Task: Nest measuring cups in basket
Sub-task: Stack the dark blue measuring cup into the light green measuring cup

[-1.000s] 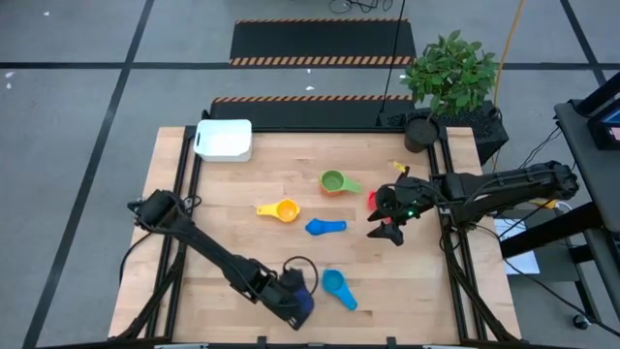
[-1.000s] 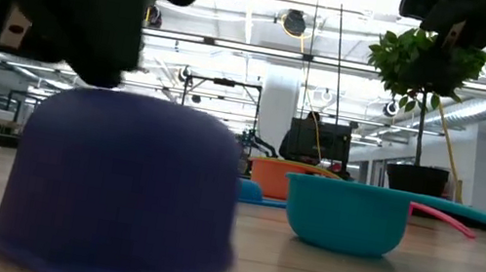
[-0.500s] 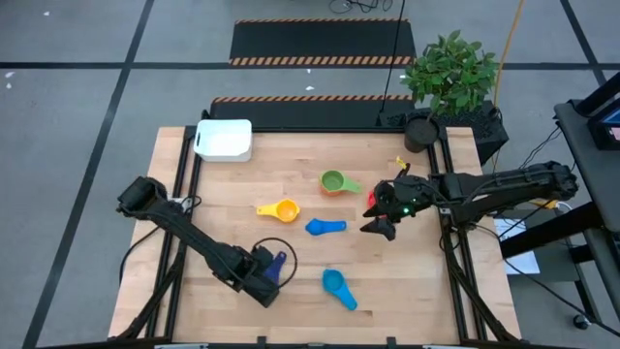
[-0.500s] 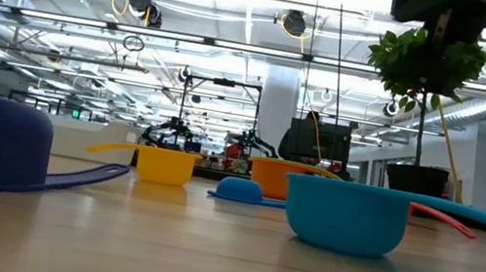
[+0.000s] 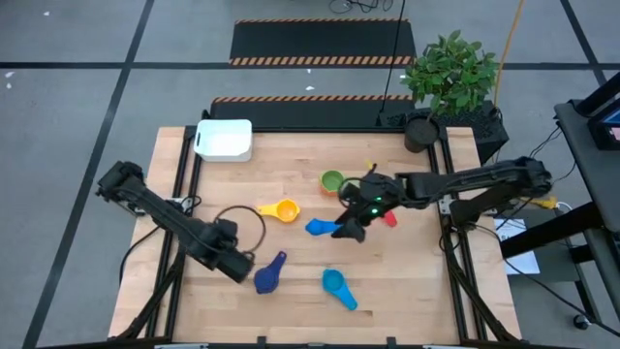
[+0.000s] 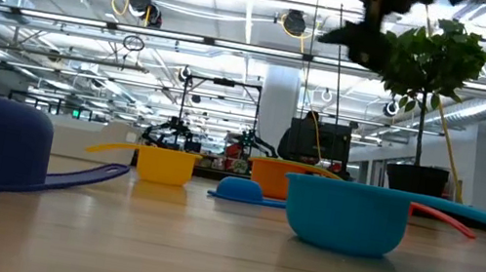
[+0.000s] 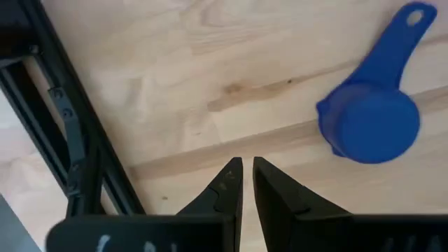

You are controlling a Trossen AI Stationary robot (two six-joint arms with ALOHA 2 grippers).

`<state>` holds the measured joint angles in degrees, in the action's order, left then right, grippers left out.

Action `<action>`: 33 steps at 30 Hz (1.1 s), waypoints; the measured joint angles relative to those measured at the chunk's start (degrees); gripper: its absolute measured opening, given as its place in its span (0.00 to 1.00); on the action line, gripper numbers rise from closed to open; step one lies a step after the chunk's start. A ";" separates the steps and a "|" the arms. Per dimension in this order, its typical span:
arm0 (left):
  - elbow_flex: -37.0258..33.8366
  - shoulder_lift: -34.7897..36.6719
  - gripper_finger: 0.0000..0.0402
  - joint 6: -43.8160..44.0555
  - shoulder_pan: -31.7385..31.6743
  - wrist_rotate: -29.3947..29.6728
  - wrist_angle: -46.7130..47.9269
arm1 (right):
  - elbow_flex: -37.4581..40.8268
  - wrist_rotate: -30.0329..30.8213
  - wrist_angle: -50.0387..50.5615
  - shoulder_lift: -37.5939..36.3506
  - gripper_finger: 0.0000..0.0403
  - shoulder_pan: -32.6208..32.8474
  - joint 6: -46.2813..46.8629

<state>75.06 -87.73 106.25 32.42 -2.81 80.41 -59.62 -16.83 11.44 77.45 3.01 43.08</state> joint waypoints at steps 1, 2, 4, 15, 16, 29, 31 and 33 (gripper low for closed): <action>-1.01 1.51 0.10 1.28 0.17 0.27 -0.03 | -1.66 0.01 -0.05 1.43 0.74 0.00 -1.40; -2.28 2.97 0.10 2.70 0.55 0.70 -0.27 | -3.43 0.01 -0.09 2.79 0.74 0.00 -2.43; -5.02 6.16 0.10 5.56 1.39 1.69 -2.15 | -6.07 0.01 -0.08 5.24 0.74 -0.04 -3.11; -17.29 17.42 0.10 3.15 3.02 3.91 -14.67 | -10.95 -0.20 -1.15 14.15 0.74 -0.31 2.95; -17.61 17.45 0.10 3.13 3.02 3.91 -14.53 | -10.95 -0.30 -1.49 14.40 0.74 -0.28 4.50; -27.19 17.36 0.16 1.80 2.68 6.61 -19.54 | -11.04 0.25 -3.34 15.31 0.74 -0.99 23.88; -28.21 17.34 0.18 0.35 2.72 4.57 -23.38 | -11.03 1.22 -2.99 16.26 0.74 -1.19 23.31; -28.42 17.34 0.19 0.13 3.45 3.27 -28.31 | -11.03 1.45 -3.31 17.38 0.74 -1.59 23.86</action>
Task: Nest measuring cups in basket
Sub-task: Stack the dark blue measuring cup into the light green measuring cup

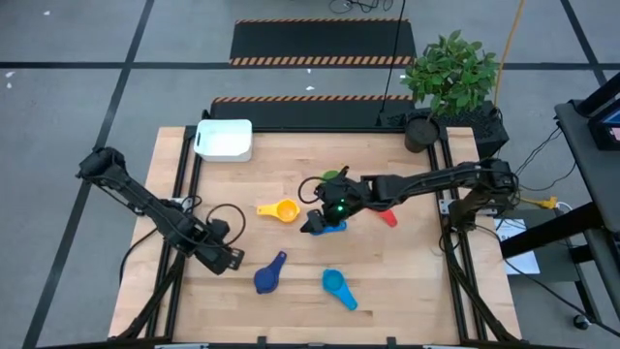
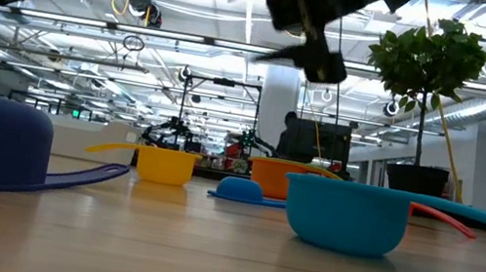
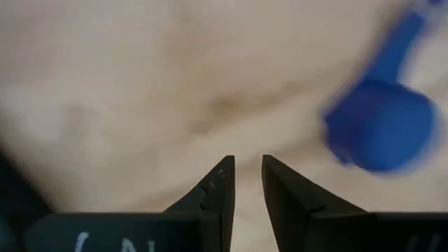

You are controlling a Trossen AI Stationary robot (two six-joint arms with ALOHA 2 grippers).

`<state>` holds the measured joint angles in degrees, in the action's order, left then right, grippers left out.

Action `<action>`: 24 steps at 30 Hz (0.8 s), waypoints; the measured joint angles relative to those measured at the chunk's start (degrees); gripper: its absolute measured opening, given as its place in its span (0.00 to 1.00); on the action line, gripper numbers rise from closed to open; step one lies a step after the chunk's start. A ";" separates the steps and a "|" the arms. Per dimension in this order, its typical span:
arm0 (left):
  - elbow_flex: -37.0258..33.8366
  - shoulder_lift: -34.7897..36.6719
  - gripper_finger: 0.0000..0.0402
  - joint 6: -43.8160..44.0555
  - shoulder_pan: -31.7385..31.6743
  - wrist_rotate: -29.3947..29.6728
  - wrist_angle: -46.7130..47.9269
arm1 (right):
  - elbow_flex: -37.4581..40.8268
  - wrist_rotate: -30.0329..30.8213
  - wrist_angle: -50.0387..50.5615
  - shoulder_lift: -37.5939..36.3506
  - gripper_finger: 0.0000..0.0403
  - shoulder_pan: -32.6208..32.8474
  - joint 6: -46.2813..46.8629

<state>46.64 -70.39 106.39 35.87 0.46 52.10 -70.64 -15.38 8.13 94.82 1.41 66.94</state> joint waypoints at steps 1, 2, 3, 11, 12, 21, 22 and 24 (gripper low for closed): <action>-0.01 0.02 0.19 0.03 0.57 0.28 -2.62 | 0.06 -0.23 -0.14 0.79 0.74 -0.23 0.54; -0.01 0.02 0.19 0.13 1.16 1.56 -4.96 | 0.08 -0.99 -1.31 1.77 0.74 -0.43 1.31; -0.01 0.01 0.19 0.11 1.68 3.35 -7.32 | 0.06 -1.43 -2.50 2.60 0.74 -0.69 2.10; 0.02 -0.15 0.19 -1.28 2.56 9.79 -13.16 | 0.08 3.71 -4.98 6.96 0.74 -0.34 11.66; 0.02 -0.15 0.19 -1.70 2.56 9.93 -12.97 | 0.08 3.73 -5.58 7.18 0.74 -0.24 12.22; 0.02 -0.79 0.19 -13.34 2.70 13.07 -18.38 | 0.08 3.43 -3.53 7.28 0.74 1.42 13.29; 0.02 -0.89 0.19 -15.81 2.83 13.79 -19.78 | 0.08 3.55 -2.89 7.28 0.74 1.83 13.35; 0.02 -0.89 0.19 -19.93 2.82 14.66 -22.30 | 0.08 4.19 -2.23 7.26 0.74 2.81 13.39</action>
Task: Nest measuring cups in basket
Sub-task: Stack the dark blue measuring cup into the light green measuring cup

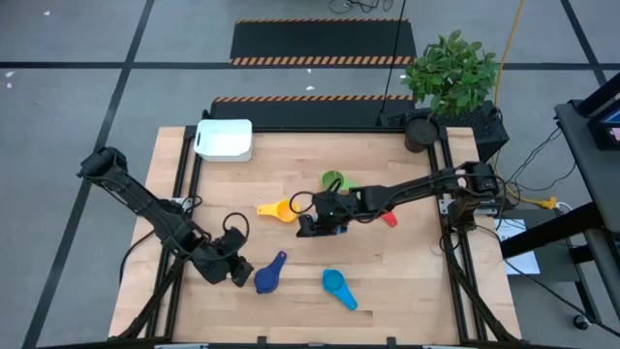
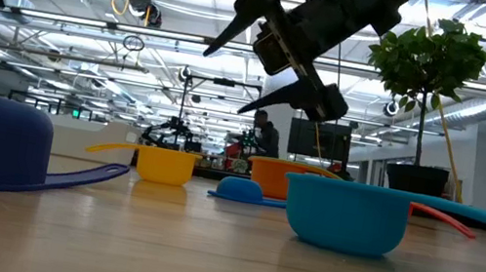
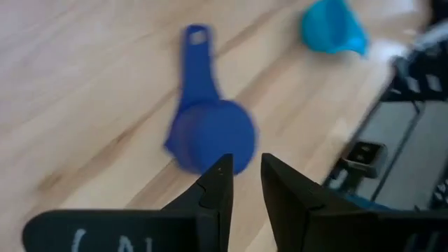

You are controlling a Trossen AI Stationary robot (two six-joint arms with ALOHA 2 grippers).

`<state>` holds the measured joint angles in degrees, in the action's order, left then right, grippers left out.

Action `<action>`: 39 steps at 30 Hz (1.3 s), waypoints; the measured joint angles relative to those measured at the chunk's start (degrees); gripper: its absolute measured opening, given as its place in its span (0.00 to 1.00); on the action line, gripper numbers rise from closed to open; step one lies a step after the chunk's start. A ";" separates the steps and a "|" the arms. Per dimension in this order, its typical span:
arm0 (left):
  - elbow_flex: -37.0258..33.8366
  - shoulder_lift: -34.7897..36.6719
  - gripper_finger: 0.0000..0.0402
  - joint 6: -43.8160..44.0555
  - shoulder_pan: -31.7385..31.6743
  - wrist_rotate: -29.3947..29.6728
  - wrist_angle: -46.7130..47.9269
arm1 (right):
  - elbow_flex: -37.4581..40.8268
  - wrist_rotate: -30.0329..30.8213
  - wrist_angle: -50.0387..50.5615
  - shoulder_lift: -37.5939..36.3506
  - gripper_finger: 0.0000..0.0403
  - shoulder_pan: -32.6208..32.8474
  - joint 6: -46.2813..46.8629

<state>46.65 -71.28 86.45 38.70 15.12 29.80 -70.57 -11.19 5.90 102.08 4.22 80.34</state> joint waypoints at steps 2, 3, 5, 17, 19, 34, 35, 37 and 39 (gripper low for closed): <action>0.00 0.01 0.19 -2.34 -0.29 0.77 -1.37 | 0.00 1.36 1.11 0.00 0.74 1.06 0.34; 0.00 0.01 0.19 -3.28 -0.50 1.33 -1.45 | 0.00 2.18 1.25 0.00 0.74 1.56 0.73; 0.00 0.01 0.19 -4.57 -0.72 2.07 -1.25 | 0.00 2.39 2.12 0.00 0.74 2.06 1.07; -8.41 0.01 0.19 -5.86 -0.39 0.77 -16.19 | -2.36 -7.53 -6.33 8.88 0.74 1.65 5.90; -10.28 0.01 0.19 -7.06 -0.37 -0.57 -22.15 | -5.60 -8.65 -6.40 11.26 0.74 1.65 5.49; -15.96 0.01 0.19 -8.21 0.81 -1.96 -26.97 | -22.58 -13.07 4.23 23.59 0.74 -0.80 -7.23; -16.24 0.01 0.19 -8.25 0.81 -1.93 -27.03 | -22.58 -13.08 3.24 23.87 0.74 -0.89 -8.58; -16.68 0.01 0.19 -8.30 0.88 -1.80 -27.03 | -22.60 -13.08 2.31 24.37 0.74 -0.91 -10.73; -16.98 0.01 0.19 -8.36 0.92 -1.80 -27.07 | -22.60 -12.88 2.12 24.46 0.74 -0.93 -12.09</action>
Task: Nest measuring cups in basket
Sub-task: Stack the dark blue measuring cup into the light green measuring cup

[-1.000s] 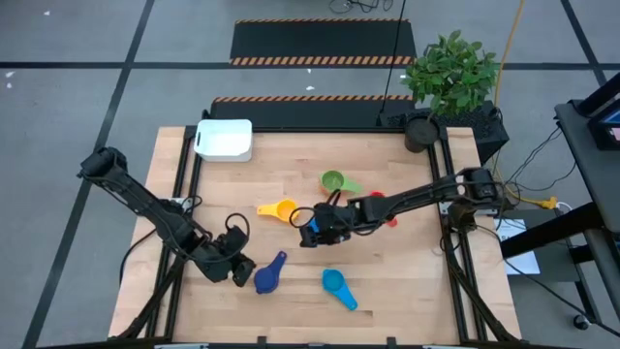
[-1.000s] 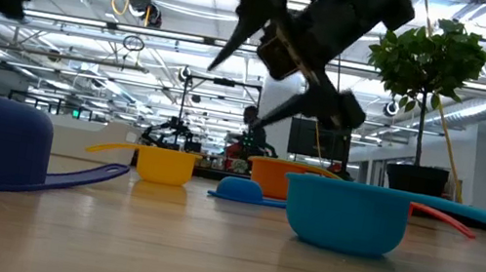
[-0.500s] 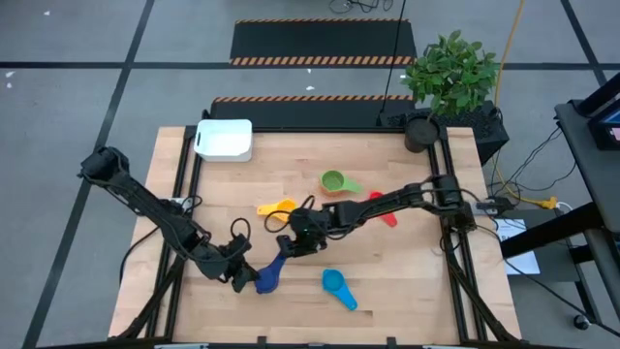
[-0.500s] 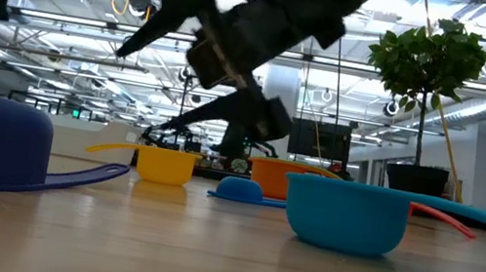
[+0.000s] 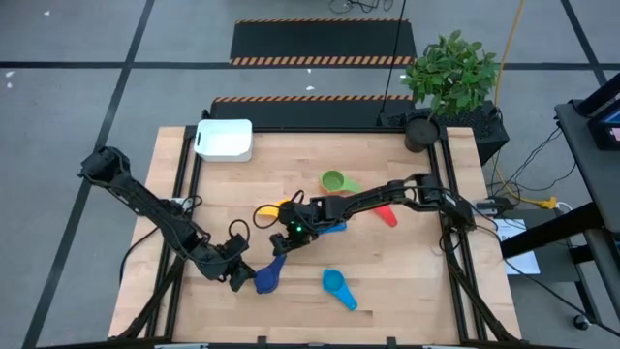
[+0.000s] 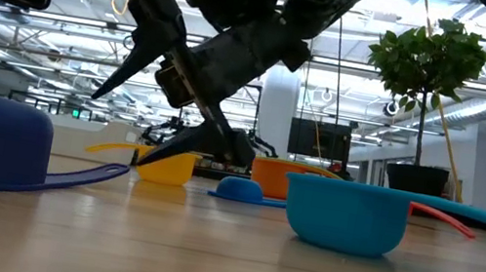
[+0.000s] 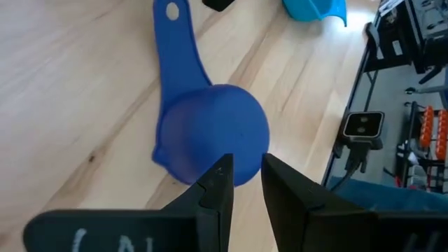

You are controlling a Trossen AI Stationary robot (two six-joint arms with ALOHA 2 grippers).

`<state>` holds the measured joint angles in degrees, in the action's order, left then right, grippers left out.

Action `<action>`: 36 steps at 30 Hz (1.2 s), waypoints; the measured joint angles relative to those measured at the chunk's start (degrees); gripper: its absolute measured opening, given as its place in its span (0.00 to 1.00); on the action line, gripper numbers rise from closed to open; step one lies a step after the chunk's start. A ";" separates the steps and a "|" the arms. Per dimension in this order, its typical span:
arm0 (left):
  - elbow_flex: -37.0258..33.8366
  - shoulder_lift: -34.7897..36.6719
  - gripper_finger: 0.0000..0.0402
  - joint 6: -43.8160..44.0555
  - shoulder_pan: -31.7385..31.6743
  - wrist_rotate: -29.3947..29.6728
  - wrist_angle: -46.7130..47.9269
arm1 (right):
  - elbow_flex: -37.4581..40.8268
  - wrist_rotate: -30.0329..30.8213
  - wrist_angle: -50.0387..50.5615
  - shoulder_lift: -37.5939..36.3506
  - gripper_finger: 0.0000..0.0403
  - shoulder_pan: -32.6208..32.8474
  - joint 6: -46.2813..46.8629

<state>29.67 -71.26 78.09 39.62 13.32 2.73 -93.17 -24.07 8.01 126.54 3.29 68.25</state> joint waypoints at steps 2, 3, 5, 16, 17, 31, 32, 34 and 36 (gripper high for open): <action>0.00 0.00 0.19 -0.56 0.00 0.00 -0.20 | 0.00 0.35 0.38 -0.02 0.74 0.02 -1.77; 0.00 0.00 0.19 -1.11 0.00 0.04 -0.48 | 0.00 0.59 0.73 -0.04 0.74 0.02 -2.43; 0.00 0.00 0.19 -2.57 0.00 0.10 -2.15 | 0.00 1.52 1.78 -0.04 0.74 0.04 -3.62; 0.02 -5.68 0.19 -6.28 -0.16 0.01 -7.58 | 0.00 4.52 3.89 -0.04 0.74 0.15 -7.25; 0.02 -6.35 0.19 -6.38 -0.05 -0.04 -8.88 | 0.00 4.52 4.05 -0.04 0.74 0.15 -7.26; 0.28 -10.78 0.19 -2.71 0.01 -0.24 -9.96 | -0.15 1.42 -0.48 3.39 0.74 1.63 -3.47; 0.31 -10.76 0.19 -2.56 0.01 -0.22 -9.54 | -0.11 1.28 -0.62 3.41 0.74 1.56 -3.54; 0.31 -10.78 0.19 -2.45 0.02 -0.23 -8.71 | -0.10 0.75 -0.94 3.48 0.73 1.53 -3.55; 0.28 -10.78 0.19 -2.28 0.00 -0.20 -7.75 | -0.07 0.03 -1.36 3.57 0.71 1.53 -3.59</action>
<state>29.95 -82.04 75.81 39.62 13.12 -5.02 -93.23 -24.04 6.65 130.11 4.82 64.66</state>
